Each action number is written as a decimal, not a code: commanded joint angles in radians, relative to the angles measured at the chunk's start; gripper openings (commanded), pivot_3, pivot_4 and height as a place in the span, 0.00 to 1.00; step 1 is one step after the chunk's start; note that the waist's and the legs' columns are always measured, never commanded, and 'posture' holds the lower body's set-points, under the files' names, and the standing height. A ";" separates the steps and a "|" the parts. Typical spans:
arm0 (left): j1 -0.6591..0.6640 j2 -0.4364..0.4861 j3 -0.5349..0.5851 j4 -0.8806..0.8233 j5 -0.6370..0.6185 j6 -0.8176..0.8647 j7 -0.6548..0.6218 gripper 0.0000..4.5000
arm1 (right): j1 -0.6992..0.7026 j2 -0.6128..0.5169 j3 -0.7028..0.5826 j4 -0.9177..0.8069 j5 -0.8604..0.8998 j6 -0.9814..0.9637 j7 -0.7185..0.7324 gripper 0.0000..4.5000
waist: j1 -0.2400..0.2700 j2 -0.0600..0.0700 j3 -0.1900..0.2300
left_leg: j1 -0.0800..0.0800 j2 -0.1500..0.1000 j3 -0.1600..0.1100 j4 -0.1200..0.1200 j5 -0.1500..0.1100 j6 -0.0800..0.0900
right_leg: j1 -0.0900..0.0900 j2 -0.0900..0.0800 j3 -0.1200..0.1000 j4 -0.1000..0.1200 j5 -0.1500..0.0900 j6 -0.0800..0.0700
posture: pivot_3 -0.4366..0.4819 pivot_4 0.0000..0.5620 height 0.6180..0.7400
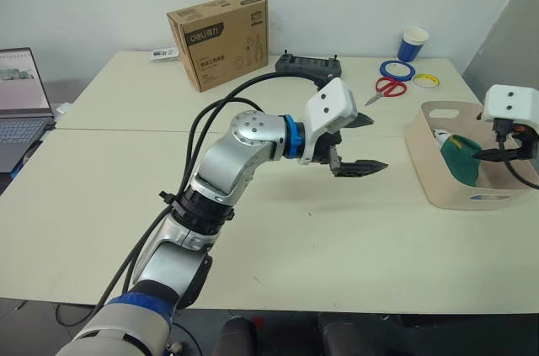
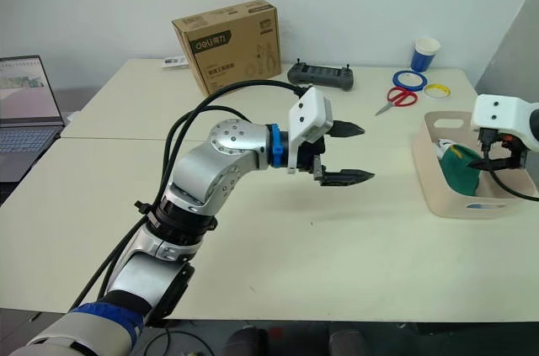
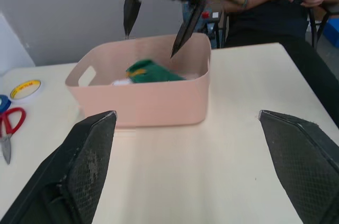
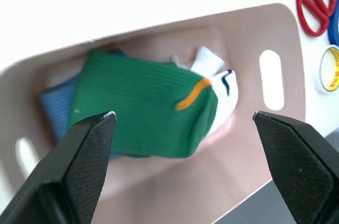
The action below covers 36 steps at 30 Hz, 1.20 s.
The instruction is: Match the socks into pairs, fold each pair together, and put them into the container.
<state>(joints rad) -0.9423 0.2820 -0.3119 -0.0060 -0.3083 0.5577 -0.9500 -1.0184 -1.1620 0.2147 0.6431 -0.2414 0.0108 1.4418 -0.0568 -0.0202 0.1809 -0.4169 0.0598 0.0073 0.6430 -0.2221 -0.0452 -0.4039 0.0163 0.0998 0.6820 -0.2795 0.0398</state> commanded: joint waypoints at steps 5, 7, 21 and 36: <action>0.055 0.075 0.069 -0.049 -0.001 -0.016 0.011 1.00 | -0.030 0.020 -0.103 -0.163 0.148 0.161 0.058 0.99 | -0.006 0.000 0.000 | 0.000 0.000 0.000 0.000 0.000 0.000 | 0.000 0.000 0.000 0.001 0.000 0.000 | 0.48 0.27 1.00; 0.090 0.096 0.094 -0.064 0.002 -0.030 0.028 1.00 | 0.006 0.072 -0.139 -0.256 0.223 0.242 0.035 0.99 | -0.005 0.000 0.000 | 0.000 0.000 -0.001 0.000 0.000 0.000 | 0.000 0.000 -0.001 0.002 0.000 0.000 | 0.48 0.27 1.00; 0.552 0.018 0.387 -0.205 0.079 -0.142 0.510 1.00 | 0.547 0.794 -0.306 -0.822 0.330 0.433 -0.842 0.99 | 0.027 -0.002 -0.002 | 0.000 0.001 -0.004 0.003 0.000 -0.001 | -0.001 0.000 -0.004 0.012 0.000 0.000 | 0.48 0.27 1.00; 0.790 -0.059 0.336 -0.148 0.233 -0.273 0.699 1.00 | 0.952 0.976 -0.231 -0.978 0.208 0.302 -1.173 0.99 | 0.016 -0.002 -0.003 | 0.000 0.002 -0.002 0.001 0.000 -0.001 | -0.001 0.001 -0.003 0.008 -0.002 0.003 | 0.48 0.27 1.00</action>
<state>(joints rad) -0.1592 0.2200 0.0406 -0.1122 -0.0818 0.3155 -0.2481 -0.0512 -0.1798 -0.0171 -0.2879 -0.0489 0.3474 0.2624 -0.0408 -0.0221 0.1783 -0.4166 0.0614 0.0056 0.6442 -0.2219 -0.0458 -0.4052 0.0169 0.0972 0.6902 -0.2814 0.0427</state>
